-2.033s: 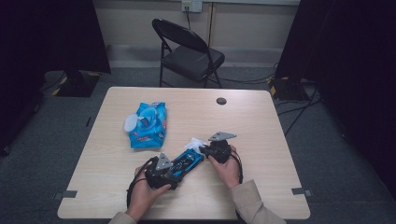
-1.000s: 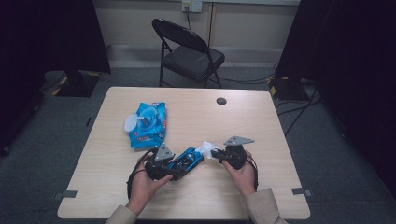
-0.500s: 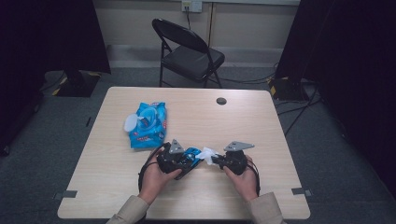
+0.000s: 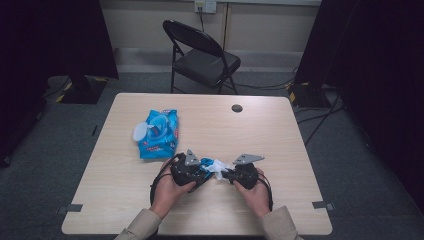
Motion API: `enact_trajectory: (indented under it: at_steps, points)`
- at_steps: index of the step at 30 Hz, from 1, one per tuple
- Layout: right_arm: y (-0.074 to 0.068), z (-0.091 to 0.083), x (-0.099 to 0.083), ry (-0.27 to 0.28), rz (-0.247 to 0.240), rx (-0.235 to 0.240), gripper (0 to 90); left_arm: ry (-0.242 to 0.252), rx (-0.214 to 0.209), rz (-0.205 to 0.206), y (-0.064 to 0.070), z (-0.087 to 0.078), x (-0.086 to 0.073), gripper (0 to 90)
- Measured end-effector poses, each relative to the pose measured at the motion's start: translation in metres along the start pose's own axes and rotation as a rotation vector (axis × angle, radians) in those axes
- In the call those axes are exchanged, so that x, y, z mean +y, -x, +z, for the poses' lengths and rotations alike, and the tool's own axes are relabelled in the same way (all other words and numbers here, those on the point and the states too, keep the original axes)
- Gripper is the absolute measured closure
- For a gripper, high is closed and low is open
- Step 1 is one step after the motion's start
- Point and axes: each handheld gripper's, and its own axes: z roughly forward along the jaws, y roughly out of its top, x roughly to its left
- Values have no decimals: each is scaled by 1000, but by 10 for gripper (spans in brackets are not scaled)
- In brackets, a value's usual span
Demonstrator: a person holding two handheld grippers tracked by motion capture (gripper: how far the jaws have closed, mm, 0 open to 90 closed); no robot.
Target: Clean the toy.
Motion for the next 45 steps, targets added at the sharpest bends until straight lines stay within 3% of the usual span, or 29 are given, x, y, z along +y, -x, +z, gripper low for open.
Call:
enact_trajectory:
  at_steps: [9, 14, 33, 45]
  points:
    - [-15, 11, 3, -21, -37, 17, 840, 3, 5, -10, 0, 0, 0, 471]
    - [-16, 11, 2, -20, -23, 30, 842, 7, 1, -17, 0, 0, -1, 474]
    - [-52, 18, 4, -56, -116, 144, 845, 8, 5, -7, 0, -1, -2, 475]
    - [-58, 20, 2, -46, -110, 179, 845, 14, 8, -9, 1, -1, -3, 476]
